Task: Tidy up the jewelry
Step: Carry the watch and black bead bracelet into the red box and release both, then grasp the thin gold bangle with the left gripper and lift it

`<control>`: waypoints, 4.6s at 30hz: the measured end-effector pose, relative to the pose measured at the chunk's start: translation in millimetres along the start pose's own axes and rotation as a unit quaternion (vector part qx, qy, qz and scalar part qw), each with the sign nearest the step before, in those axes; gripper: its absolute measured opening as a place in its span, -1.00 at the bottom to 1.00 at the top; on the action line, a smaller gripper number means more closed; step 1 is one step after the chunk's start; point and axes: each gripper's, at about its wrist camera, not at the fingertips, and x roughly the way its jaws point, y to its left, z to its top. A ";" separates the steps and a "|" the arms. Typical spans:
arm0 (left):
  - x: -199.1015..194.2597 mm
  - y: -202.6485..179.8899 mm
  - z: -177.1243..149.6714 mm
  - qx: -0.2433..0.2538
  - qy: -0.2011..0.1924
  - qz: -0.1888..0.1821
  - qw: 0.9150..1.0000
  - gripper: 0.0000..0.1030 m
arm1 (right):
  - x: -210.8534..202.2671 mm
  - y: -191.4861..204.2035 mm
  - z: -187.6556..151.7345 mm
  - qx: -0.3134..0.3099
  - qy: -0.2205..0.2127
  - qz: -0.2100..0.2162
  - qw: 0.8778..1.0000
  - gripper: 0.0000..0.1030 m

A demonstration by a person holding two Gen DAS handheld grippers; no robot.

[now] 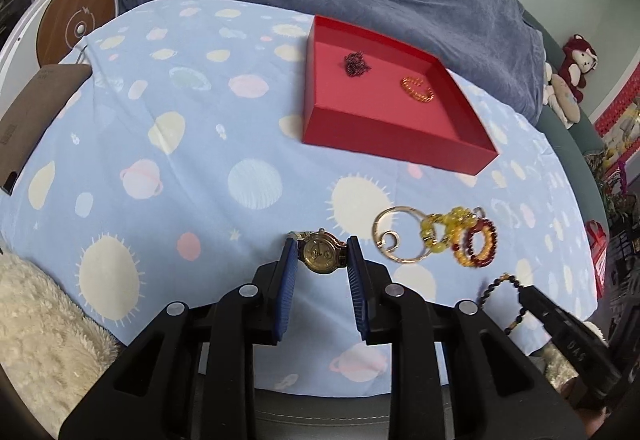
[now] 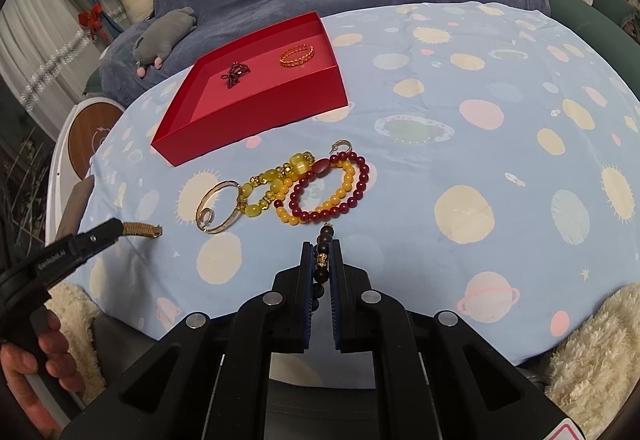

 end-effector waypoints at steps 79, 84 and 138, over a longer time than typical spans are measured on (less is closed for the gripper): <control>61.1 -44.6 73.9 0.042 0.002 0.015 0.999 0.09 | 33.3 1.7 86.3 -0.012 -0.016 -0.011 1.000 -0.15; 60.2 -44.8 38.1 0.040 0.024 0.010 0.999 0.27 | 28.5 -3.3 54.3 -0.013 -0.003 -0.022 1.000 -0.14; 47.8 -32.1 -1.5 0.038 0.002 0.032 0.999 0.14 | 51.3 -17.0 33.8 0.030 0.021 -0.018 0.999 -0.18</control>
